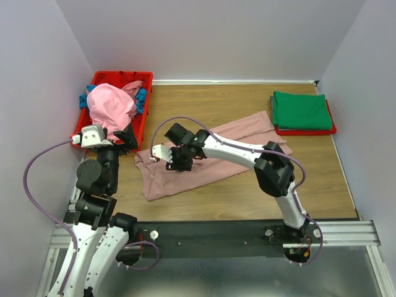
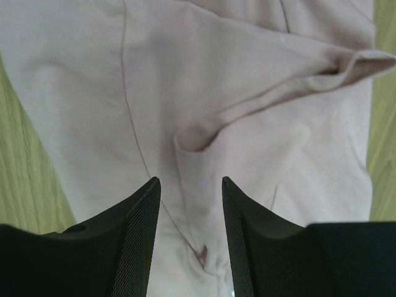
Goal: Fold and stack the t-shirts
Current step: Fold the tshirt
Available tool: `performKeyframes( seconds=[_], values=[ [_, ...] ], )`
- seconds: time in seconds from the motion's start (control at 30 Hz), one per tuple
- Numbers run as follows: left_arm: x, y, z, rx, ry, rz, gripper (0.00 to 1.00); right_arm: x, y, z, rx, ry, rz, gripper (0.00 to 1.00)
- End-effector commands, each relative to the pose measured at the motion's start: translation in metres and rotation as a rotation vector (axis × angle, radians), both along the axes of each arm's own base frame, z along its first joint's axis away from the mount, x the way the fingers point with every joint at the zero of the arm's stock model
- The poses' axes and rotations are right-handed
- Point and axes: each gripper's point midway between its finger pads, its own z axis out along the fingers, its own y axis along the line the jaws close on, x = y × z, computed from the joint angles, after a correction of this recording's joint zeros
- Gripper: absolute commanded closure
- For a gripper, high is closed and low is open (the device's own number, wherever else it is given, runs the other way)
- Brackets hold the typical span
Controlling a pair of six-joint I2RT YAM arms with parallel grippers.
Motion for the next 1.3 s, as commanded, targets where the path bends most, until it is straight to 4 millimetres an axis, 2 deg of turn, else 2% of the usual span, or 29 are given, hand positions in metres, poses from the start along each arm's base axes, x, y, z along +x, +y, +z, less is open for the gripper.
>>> performKeyframes(
  seconds=[0.0,0.17,0.23,0.27,0.3,0.33,0.43,0.53,0.6,0.87,1.13,1.27],
  values=[
    [-0.004,0.014,0.002,-0.026,-0.023,0.069,0.10,-0.003,0.012,-0.018,-0.013,0.028,-0.009,0.48],
    [-0.004,0.012,0.002,-0.025,-0.024,0.061,0.10,0.007,0.013,-0.029,-0.042,0.005,-0.039,0.50],
    [-0.004,0.011,0.001,-0.023,-0.022,0.057,0.10,0.011,0.013,-0.029,-0.045,-0.004,-0.051,0.54],
    [-0.003,0.011,0.001,-0.023,-0.021,0.055,0.10,0.011,0.014,-0.028,-0.045,-0.008,-0.060,0.61],
    [-0.003,0.011,0.002,-0.024,-0.022,0.055,0.10,0.013,0.014,-0.028,-0.045,-0.010,-0.067,0.61],
    [-0.003,0.011,0.001,-0.023,-0.021,0.054,0.10,0.014,0.014,-0.026,-0.043,-0.018,-0.071,0.70],
    [-0.003,0.010,0.001,-0.022,-0.020,0.052,0.10,0.018,0.016,-0.016,-0.024,-0.036,-0.089,0.85],
    [-0.003,0.010,0.001,-0.022,-0.020,0.048,0.10,0.028,0.014,-0.008,-0.014,-0.081,-0.133,0.95],
    [-0.003,0.009,0.002,-0.022,-0.023,0.046,0.10,0.035,0.013,-0.005,-0.002,-0.092,-0.168,0.98],
    [-0.003,0.009,0.000,-0.020,-0.020,0.045,0.10,0.065,-0.006,0.006,0.014,-0.132,-0.286,0.99],
    [-0.002,0.008,0.000,-0.018,-0.017,0.040,0.10,0.067,-0.017,0.004,0.015,-0.120,-0.318,0.93],
    [-0.001,0.008,-0.001,-0.016,-0.012,0.044,0.10,0.078,-0.023,0.007,0.006,-0.158,-0.367,0.90]
  ],
)
